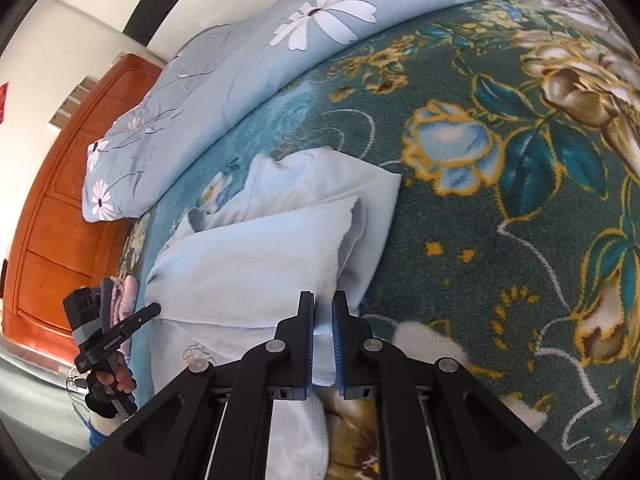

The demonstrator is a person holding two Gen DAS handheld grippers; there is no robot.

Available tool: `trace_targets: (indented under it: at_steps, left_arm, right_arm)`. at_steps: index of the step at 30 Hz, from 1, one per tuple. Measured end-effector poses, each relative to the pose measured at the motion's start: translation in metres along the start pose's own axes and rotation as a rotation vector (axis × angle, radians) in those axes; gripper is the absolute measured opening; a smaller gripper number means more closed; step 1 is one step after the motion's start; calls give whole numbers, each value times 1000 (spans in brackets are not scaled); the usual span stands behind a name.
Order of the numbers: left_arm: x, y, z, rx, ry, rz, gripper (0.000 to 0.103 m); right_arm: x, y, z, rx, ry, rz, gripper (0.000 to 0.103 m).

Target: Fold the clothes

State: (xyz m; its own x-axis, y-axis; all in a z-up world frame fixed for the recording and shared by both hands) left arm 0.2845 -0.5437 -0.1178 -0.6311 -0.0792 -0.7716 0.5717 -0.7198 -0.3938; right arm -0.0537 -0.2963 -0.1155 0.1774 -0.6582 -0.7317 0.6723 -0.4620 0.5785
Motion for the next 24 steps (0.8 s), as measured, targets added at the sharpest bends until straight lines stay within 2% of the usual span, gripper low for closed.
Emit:
trace_targets:
  at_steps: [3, 6, 10, 13, 14, 18, 20, 24]
  left_arm:
    - [2, 12, -2, -23, 17, 18, 11]
    - [10, 26, -7, -65, 50, 18, 12]
    - [9, 30, -7, -98, 53, -14, 15]
    - [0, 26, -8, -91, 57, -23, 17]
    - [-6, 23, -9, -83, 57, -24, 20]
    - [-41, 4, -28, -34, 23, -4, 50]
    - [-61, -6, -49, -16, 0, -3, 54]
    - [-97, -21, -108, 8, -20, -8, 64]
  right_arm:
    - [0, 6, -2, -19, 4, -2, 7]
    - [13, -3, -10, -3, 46, -71, 5]
    - [15, -16, -15, 56, 31, -31, 5]
    - [6, -11, -16, 60, 17, -24, 5]
    - [0, -8, -17, 57, 8, -20, 5]
    - [-29, 12, -36, 22, -39, 0, 5]
    - [-41, 23, -61, -18, -35, -2, 5]
    - [-59, 30, -132, -43, -3, -8, 6]
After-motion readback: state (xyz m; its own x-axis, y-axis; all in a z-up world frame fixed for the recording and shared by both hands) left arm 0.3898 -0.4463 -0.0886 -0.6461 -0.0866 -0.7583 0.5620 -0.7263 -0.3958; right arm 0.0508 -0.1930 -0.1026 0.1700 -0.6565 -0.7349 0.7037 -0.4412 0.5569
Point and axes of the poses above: each gripper's, at about its wrist camera, not at the fingertips, and x roughly the way its jaws point, y to its left, z to its top, the point moved 1 cm from there along x, roughly the way its jaws point, and after that the axes turned 1 degree about -y, right-handed, at the moved point
